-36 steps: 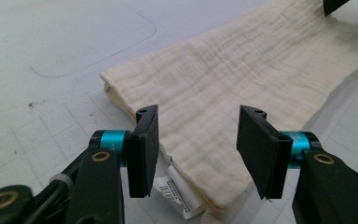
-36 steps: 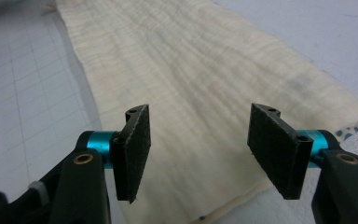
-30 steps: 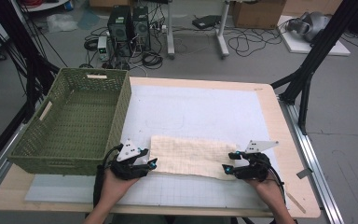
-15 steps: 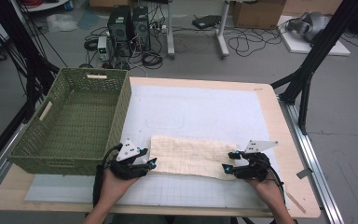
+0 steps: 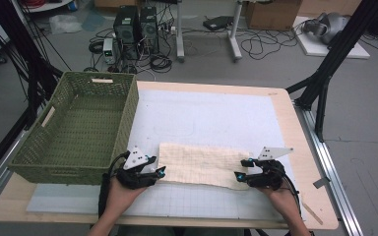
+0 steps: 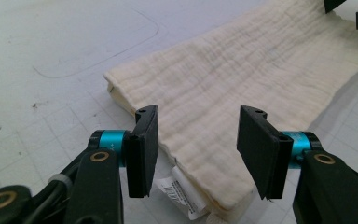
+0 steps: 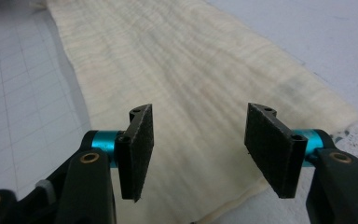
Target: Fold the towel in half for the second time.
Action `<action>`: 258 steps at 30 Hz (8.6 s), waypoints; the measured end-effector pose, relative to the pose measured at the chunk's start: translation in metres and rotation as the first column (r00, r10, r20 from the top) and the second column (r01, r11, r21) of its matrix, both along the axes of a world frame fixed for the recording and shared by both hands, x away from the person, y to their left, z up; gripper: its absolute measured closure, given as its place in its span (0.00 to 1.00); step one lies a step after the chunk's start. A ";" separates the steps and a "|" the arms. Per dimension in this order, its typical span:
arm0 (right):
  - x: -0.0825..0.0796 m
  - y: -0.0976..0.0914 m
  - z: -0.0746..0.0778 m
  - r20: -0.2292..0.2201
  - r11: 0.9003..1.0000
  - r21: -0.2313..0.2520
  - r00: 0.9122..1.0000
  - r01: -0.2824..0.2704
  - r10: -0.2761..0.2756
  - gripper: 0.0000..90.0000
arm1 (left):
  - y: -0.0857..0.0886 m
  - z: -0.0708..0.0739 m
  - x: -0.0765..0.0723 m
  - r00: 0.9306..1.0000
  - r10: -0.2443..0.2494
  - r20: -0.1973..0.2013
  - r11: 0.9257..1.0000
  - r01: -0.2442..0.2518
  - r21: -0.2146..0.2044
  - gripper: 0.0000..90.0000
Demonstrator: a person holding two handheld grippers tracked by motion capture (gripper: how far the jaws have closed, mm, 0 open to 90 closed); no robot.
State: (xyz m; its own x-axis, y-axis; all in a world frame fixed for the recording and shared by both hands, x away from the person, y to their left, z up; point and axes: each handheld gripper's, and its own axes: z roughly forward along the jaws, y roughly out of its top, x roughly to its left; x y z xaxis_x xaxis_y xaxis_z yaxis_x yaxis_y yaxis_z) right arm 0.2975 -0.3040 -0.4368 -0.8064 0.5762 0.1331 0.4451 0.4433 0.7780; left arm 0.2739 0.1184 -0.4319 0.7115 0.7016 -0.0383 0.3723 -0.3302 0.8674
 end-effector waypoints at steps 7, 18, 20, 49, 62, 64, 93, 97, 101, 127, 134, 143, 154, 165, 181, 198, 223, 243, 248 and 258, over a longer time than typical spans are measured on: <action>0.003 0.002 0.001 0.004 1.000 -0.010 1.000 -0.012 0.012 0.54 | -0.001 0.001 0.002 1.000 0.009 0.006 1.000 -0.009 0.001 0.55; 0.024 -0.009 0.010 0.001 0.999 0.012 0.999 0.041 -0.041 0.58 | -0.016 0.013 0.029 0.998 0.052 0.025 0.999 -0.052 0.000 0.61; 0.031 -0.011 0.013 0.003 0.998 0.015 0.998 0.061 -0.061 0.60 | -0.021 0.016 0.037 0.997 0.069 0.030 0.998 -0.069 0.001 0.68; 0.062 -0.005 -0.004 -0.072 0.993 -0.078 0.993 0.084 -0.090 0.82 | -0.034 -0.010 0.080 0.981 0.173 -0.090 0.975 -0.158 0.158 0.90; 0.075 -0.020 0.003 -0.099 0.988 -0.041 0.983 0.152 -0.155 0.67 | -0.026 -0.015 0.091 0.956 0.250 -0.151 0.967 -0.239 0.085 0.68; 0.077 -0.020 0.000 -0.117 0.989 -0.051 0.982 0.142 -0.147 0.67 | -0.027 -0.015 0.091 0.957 0.250 -0.147 0.967 -0.239 0.090 0.67; 0.081 -0.032 0.017 -0.110 0.992 -0.033 0.987 0.118 -0.121 0.96 | -0.039 0.000 0.083 0.973 0.229 -0.021 0.972 -0.228 0.049 0.96; 0.085 -0.040 0.033 -0.073 0.990 -0.004 0.987 0.144 -0.144 0.96 | -0.036 0.011 0.087 0.965 0.264 0.002 0.965 -0.264 -0.013 0.96; 0.085 -0.034 0.031 -0.065 0.990 -0.022 0.988 0.139 -0.140 0.96 | -0.033 0.005 0.090 0.965 0.262 -0.021 0.965 -0.262 0.011 0.96; 0.042 -0.036 0.021 -0.055 0.996 0.068 0.997 0.058 -0.055 0.95 | -0.029 0.005 0.046 0.982 0.176 0.061 0.984 -0.177 0.016 0.95; 0.031 -0.037 0.015 -0.065 0.997 0.071 0.997 0.043 -0.039 0.95 | -0.024 0.000 0.028 0.990 0.136 0.046 0.990 -0.138 0.023 0.95; 0.014 -0.034 0.004 -0.086 0.998 0.059 0.996 0.014 -0.009 0.94 | -0.021 -0.004 0.012 0.996 0.085 0.023 0.995 -0.086 0.057 0.93; 0.005 -0.038 0.013 -0.066 0.995 0.101 0.998 0.019 -0.013 0.73 | -0.019 -0.005 0.005 0.999 0.032 -0.013 0.997 -0.031 0.070 0.76; 0.010 -0.020 0.022 -0.044 0.994 0.107 0.999 -0.006 0.011 0.78 | -0.019 0.012 0.005 1.000 0.028 0.007 0.999 -0.028 0.017 0.61; 0.022 0.004 0.001 -0.093 0.998 0.038 0.995 -0.043 0.046 0.86 | -0.042 0.020 0.033 1.000 0.027 -0.005 1.000 -0.027 -0.005 0.82; 0.019 0.003 -0.006 -0.097 0.999 0.008 0.994 -0.040 0.041 0.85 | -0.036 0.031 0.034 1.000 0.006 -0.007 1.000 -0.006 0.017 0.81; 0.008 -0.019 -0.007 -0.041 0.998 -0.046 0.999 -0.036 0.034 0.81 | -0.034 -0.010 0.022 0.996 -0.030 -0.086 0.990 0.042 0.132 0.84; 0.012 -0.016 -0.004 0.007 0.995 -0.095 1.000 -0.028 0.028 0.56 | -0.033 -0.013 0.023 0.999 -0.027 -0.031 0.983 0.032 0.181 0.72; 0.010 -0.018 -0.006 0.029 0.994 -0.106 0.999 -0.030 0.033 0.56 | -0.033 -0.015 0.022 0.999 -0.035 -0.017 0.982 0.037 0.184 0.72; 0.010 -0.018 -0.003 0.052 0.997 -0.075 0.998 -0.018 0.022 0.51 | -0.031 -0.001 0.021 1.000 -0.013 0.027 0.990 0.009 0.138 0.69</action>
State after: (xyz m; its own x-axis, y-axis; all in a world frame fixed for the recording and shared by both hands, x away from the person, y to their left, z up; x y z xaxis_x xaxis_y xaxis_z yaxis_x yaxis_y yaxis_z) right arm 0.3072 -0.3221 -0.4395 -0.8226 0.5667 0.0479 0.3951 0.5089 0.7648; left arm 0.2954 0.0876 -0.4333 0.7186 0.6911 0.0778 0.3447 -0.4511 0.8232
